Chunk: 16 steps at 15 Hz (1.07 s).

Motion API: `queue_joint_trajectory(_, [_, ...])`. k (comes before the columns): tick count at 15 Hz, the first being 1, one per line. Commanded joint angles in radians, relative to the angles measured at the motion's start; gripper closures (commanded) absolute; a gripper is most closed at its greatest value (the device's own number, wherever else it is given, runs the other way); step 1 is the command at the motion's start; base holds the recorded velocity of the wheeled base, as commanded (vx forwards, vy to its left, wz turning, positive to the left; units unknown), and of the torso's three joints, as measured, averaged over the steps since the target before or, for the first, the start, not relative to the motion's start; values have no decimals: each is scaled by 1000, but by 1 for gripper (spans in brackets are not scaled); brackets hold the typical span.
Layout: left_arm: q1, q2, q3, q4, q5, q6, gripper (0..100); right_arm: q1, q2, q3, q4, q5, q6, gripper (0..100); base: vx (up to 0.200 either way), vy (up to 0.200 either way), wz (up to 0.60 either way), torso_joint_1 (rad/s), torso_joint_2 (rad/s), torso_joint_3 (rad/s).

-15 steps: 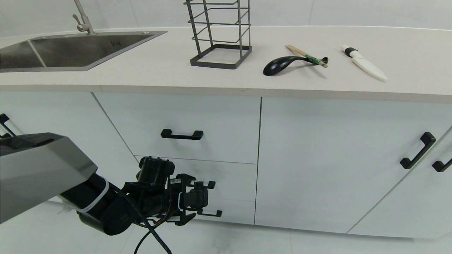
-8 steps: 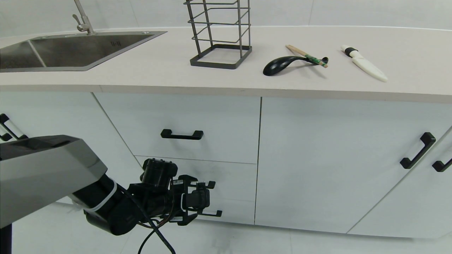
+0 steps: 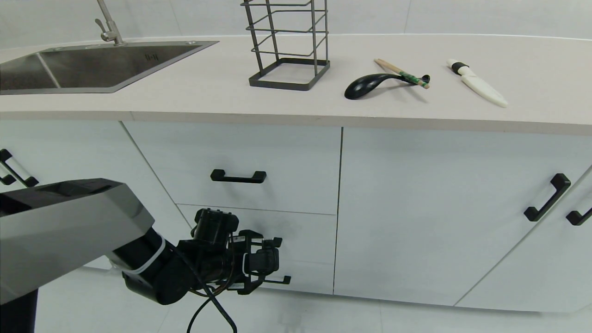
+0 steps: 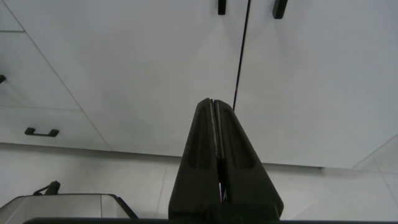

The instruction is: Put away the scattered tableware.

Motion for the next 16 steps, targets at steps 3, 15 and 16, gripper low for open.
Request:
queue_joint_trajectory(3, [-10, 45, -20, 3, -4, 1, 0, 0, 0, 0, -1, 0, 0, 100, 0, 0, 0, 0, 0, 0])
queue_joint_trajectory(15, [-15, -10, 55, 49, -13, 6, 0, 0, 0, 0, -1, 0, 0, 100, 0, 0, 0, 0, 0, 0])
queue_joint_trajectory(16, [-15, -21, 57, 52, -21, 6, 0, 0, 0, 0, -1, 0, 0, 100, 0, 0, 0, 0, 0, 0])
